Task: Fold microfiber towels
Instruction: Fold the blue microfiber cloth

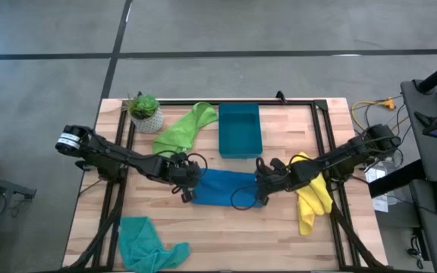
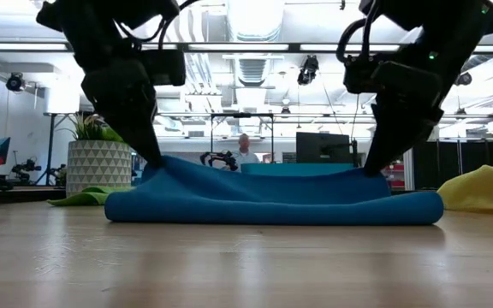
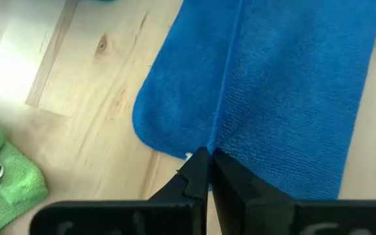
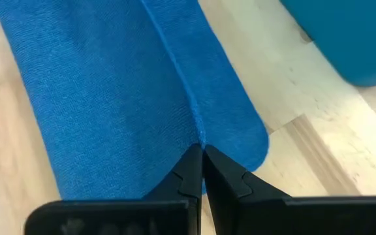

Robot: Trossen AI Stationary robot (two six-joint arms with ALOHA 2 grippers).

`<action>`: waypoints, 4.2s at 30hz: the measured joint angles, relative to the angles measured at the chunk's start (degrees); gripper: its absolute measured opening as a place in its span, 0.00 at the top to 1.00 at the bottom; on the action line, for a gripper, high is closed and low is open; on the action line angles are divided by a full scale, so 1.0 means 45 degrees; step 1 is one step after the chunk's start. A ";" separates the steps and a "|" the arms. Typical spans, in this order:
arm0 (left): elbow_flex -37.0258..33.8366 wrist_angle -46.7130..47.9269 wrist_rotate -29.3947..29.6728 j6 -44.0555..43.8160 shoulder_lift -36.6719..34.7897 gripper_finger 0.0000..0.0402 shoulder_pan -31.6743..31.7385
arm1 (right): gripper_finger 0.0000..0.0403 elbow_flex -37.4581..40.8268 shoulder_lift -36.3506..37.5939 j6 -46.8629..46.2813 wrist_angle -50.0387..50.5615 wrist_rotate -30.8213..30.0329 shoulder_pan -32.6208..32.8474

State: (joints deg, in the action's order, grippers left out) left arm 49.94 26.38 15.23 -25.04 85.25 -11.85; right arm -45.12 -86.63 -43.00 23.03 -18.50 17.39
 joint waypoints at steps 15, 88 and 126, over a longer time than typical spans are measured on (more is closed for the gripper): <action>-0.0153 -0.0419 0.0212 0.0739 -0.0003 1.00 0.0823 | 0.98 0.0246 0.0000 -0.0072 0.0117 -0.0090 -0.0476; 0.3182 -0.4025 -0.6063 -0.1372 0.4001 1.00 0.0634 | 0.78 0.0246 0.3917 -0.0253 -0.4293 0.0097 0.2047; 0.9467 0.1935 0.0000 0.3236 0.6659 1.00 0.3112 | 0.78 0.0033 0.3897 -0.3778 -0.3288 -0.4537 0.5273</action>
State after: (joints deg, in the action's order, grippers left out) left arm 92.55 35.08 15.23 -10.48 115.21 2.15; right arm -44.97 -69.09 -60.00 8.23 -38.92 41.12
